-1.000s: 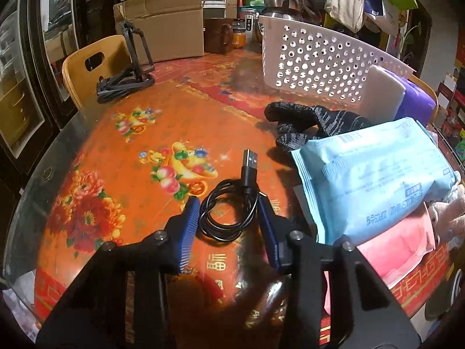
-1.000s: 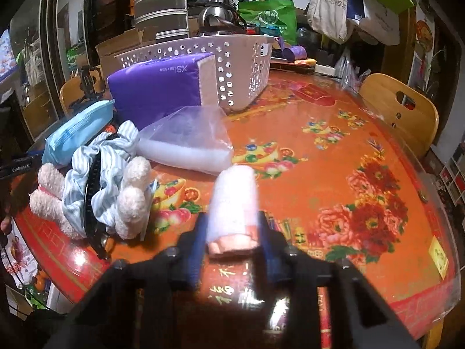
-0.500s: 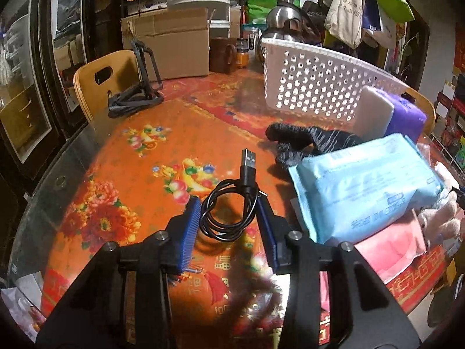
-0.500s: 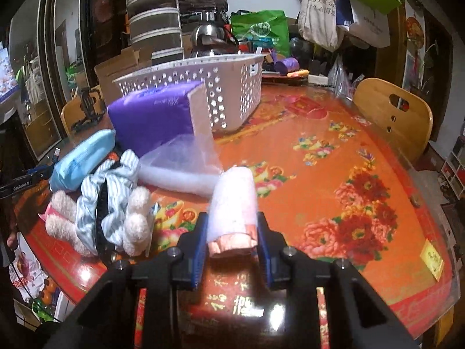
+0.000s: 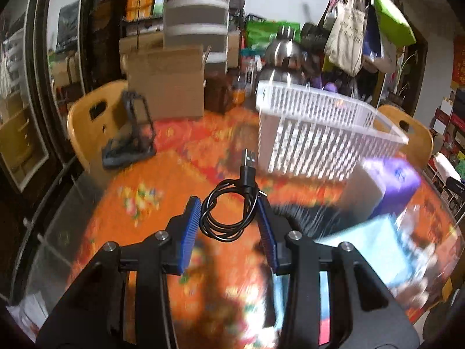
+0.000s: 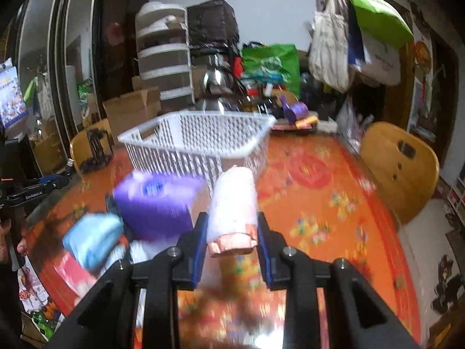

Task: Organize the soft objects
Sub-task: 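Carry the cable and towel to the white basket and release both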

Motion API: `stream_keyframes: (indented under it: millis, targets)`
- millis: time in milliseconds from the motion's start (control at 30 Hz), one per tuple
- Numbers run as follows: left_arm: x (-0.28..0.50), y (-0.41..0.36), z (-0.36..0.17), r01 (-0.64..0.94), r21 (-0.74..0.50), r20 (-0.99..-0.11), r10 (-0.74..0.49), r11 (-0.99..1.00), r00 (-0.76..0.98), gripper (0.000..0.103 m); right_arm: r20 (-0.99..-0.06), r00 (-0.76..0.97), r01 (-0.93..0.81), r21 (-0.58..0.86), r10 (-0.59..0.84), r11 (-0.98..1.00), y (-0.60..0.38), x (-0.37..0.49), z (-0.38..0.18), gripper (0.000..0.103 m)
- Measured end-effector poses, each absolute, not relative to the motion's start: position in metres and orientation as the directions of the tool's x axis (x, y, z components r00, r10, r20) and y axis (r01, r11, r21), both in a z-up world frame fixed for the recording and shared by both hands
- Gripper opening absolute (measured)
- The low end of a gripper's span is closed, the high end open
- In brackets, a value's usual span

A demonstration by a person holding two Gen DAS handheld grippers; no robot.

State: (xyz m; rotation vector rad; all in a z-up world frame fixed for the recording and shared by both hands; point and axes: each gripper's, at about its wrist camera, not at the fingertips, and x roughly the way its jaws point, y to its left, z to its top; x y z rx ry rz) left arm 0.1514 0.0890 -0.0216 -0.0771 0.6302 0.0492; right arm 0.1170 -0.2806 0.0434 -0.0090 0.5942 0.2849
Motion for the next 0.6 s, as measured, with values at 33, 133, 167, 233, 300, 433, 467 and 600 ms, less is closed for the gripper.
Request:
stream_keyframes:
  millis: [33,133,167,233,300,433,467,600]
  targets:
    - [0.157,0.087,-0.011,-0.062,-0.057,-0.579,0.018,0.996,0.815,0.037,-0.545,0.792,-0.280,0.076,0.276,0.957,-0.279,0.125,0.052,0.030]
    - [0.174,0.077,0.019,-0.031,-0.062,-0.554,-0.009,0.998,0.832,0.037,-0.524,0.802,-0.307,0.052,0.287,0.950,-0.265,0.150,0.071,0.030]
    - [0.182,0.073,0.030,-0.020,-0.059,-0.546,-0.015,0.998,0.837,0.037,-0.524,0.804,-0.315,0.025,0.281,0.949,-0.257,0.161,0.076,0.030]
    - [0.197,0.064,0.049,-0.007,-0.050,-0.536,-0.021,0.999,0.844,0.037,-0.539,0.794,-0.329,0.008,0.281,0.944,-0.247,0.183,0.081,0.030]
    - [0.216,0.054,0.064,0.001,-0.037,-0.536,-0.021,0.999,0.844,0.037,-0.557,0.778,-0.339,0.016,0.290,0.941,-0.238,0.210,0.085,0.030]
    - [0.265,0.033,0.084,0.020,-0.035,-0.567,-0.036,0.999,0.823,0.037,-0.600,0.758,-0.313,0.009,0.255,0.950,-0.226,0.253,0.081,0.030]
    - [0.275,0.029,0.086,0.024,-0.039,-0.575,-0.043,0.999,0.817,0.037,-0.608,0.751,-0.311,0.021,0.259,0.950,-0.224,0.264,0.080,0.030]
    - [0.328,0.015,0.086,0.026,-0.066,-0.620,-0.062,0.997,0.782,0.037,-0.620,0.739,-0.300,0.047,0.263,0.953,-0.217,0.292,0.073,0.030]
